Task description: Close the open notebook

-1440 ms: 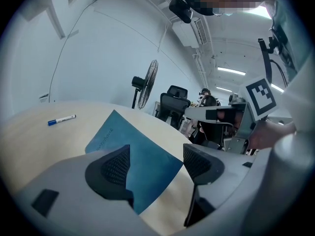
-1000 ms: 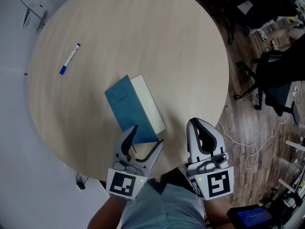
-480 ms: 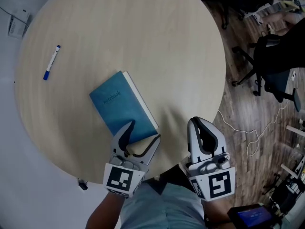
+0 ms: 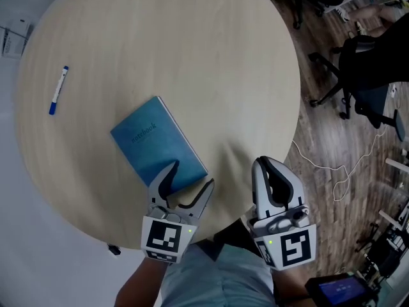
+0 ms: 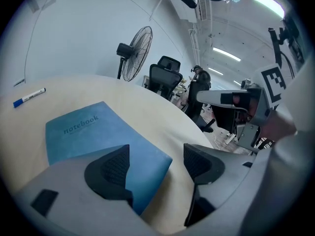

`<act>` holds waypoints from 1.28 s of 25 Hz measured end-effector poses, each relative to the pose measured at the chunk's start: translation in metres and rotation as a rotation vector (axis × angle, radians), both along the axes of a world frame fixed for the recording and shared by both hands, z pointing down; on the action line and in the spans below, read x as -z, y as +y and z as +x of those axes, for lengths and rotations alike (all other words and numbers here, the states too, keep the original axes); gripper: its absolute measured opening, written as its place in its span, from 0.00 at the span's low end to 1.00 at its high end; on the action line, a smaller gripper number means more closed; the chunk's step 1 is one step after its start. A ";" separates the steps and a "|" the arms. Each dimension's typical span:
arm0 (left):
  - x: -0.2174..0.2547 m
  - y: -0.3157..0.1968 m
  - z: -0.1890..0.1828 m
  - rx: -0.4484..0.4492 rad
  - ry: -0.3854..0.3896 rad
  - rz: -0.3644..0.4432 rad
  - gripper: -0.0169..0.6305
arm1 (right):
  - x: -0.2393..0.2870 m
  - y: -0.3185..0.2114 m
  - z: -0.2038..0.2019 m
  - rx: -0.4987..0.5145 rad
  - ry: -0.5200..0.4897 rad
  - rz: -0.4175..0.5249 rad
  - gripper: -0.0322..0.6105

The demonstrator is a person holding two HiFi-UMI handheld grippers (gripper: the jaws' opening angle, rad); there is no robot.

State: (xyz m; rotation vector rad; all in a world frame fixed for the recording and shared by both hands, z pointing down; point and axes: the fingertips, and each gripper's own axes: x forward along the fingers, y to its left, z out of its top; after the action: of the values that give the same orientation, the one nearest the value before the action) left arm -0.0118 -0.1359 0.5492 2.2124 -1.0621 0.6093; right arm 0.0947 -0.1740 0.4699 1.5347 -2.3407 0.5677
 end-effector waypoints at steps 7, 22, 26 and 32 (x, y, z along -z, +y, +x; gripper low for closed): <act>-0.007 -0.003 0.002 -0.007 -0.043 -0.054 0.56 | -0.002 -0.005 0.007 -0.015 -0.007 -0.008 0.13; -0.011 -0.005 0.003 0.007 -0.111 -0.060 0.55 | 0.012 -0.001 0.027 -0.037 -0.021 0.013 0.13; -0.008 -0.002 -0.001 0.045 -0.106 -0.059 0.53 | 0.023 0.006 0.025 -0.025 -0.022 0.035 0.13; 0.056 -0.007 -0.001 0.132 -0.074 0.082 0.52 | 0.058 0.008 0.022 0.022 -0.043 0.099 0.13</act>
State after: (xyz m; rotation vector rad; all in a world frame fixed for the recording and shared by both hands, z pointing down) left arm -0.0128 -0.1434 0.4929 2.1830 -1.2808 0.6034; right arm 0.1170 -0.1660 0.4117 1.5516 -2.4491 0.4913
